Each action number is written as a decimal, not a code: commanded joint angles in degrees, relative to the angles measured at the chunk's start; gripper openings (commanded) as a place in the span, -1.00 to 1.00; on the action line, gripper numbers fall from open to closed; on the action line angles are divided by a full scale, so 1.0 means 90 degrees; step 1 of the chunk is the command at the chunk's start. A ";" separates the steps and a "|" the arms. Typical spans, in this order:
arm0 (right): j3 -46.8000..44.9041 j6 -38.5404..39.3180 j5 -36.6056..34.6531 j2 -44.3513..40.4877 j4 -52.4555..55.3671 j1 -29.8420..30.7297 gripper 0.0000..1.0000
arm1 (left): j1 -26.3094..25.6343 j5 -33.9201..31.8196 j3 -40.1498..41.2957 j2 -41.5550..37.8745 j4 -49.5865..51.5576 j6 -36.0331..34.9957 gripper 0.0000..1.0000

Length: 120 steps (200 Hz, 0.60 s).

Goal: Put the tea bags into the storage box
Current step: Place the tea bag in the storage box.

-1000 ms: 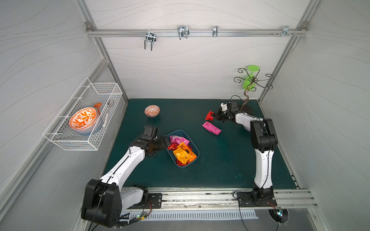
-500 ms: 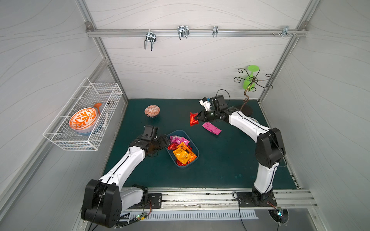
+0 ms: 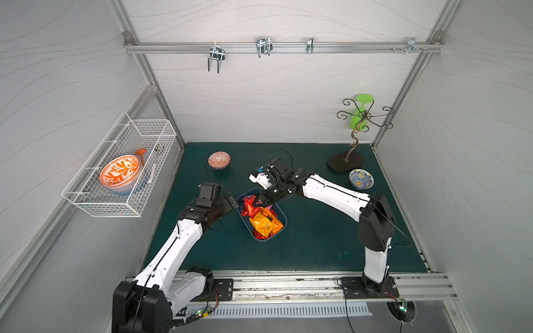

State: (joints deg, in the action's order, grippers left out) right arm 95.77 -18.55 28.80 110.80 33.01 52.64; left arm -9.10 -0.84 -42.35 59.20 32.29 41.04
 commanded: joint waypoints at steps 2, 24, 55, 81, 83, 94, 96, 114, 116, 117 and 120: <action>0.0121 0.0180 -0.0244 0.0379 0.0394 0.0135 -0.87 | 0.0067 -0.0163 0.0055 -0.0102 0.0068 0.0108 0.98; 0.0128 0.0200 -0.0417 0.0614 0.0331 0.0148 -0.87 | 0.0074 -0.0090 0.0067 -0.0135 0.0066 0.0112 0.98; 0.0350 0.0225 -0.0427 0.1007 0.0322 0.0171 -0.85 | 0.0065 0.0093 0.0096 -0.0128 0.0013 0.0079 0.98; 0.0510 0.0174 -0.0600 0.1280 0.0381 0.0182 -0.74 | 0.0070 0.0218 0.0135 -0.0137 -0.0052 0.0057 0.96; 0.0519 0.0168 -0.0621 0.1296 0.0396 0.0182 -0.73 | 0.0073 0.0227 0.0135 -0.0139 -0.0053 0.0059 0.96; 0.0597 0.0186 -0.0726 0.1349 0.0466 0.0177 -0.59 | 0.0074 0.0259 0.0135 -0.0132 -0.0046 0.0040 0.96; 0.0611 0.0186 -0.0740 0.1355 0.0478 0.0184 -0.56 | 0.0074 0.0267 0.0135 -0.0132 -0.0039 0.0038 0.96; 0.0646 0.0205 -0.0787 0.1305 0.0492 0.0182 -0.19 | 0.0074 0.0289 0.0118 -0.0123 -0.0053 0.0020 0.96; 0.0648 0.0205 -0.0787 0.1285 0.0492 0.0178 -0.13 | 0.0074 0.0296 0.0109 -0.0118 -0.0053 0.0010 0.96; 0.0648 0.0205 -0.0787 0.1279 0.0487 0.0177 -0.11 | 0.0074 0.0297 0.0112 -0.0115 -0.0053 0.0015 0.96; 0.0656 0.0205 -0.0792 0.1257 0.0483 0.0176 -0.05 | 0.0072 0.0298 0.0115 -0.0113 -0.0053 0.0009 0.96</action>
State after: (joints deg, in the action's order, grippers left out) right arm 100.16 -16.93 23.18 122.34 35.29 53.80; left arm -8.62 0.93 -41.06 58.57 33.08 41.80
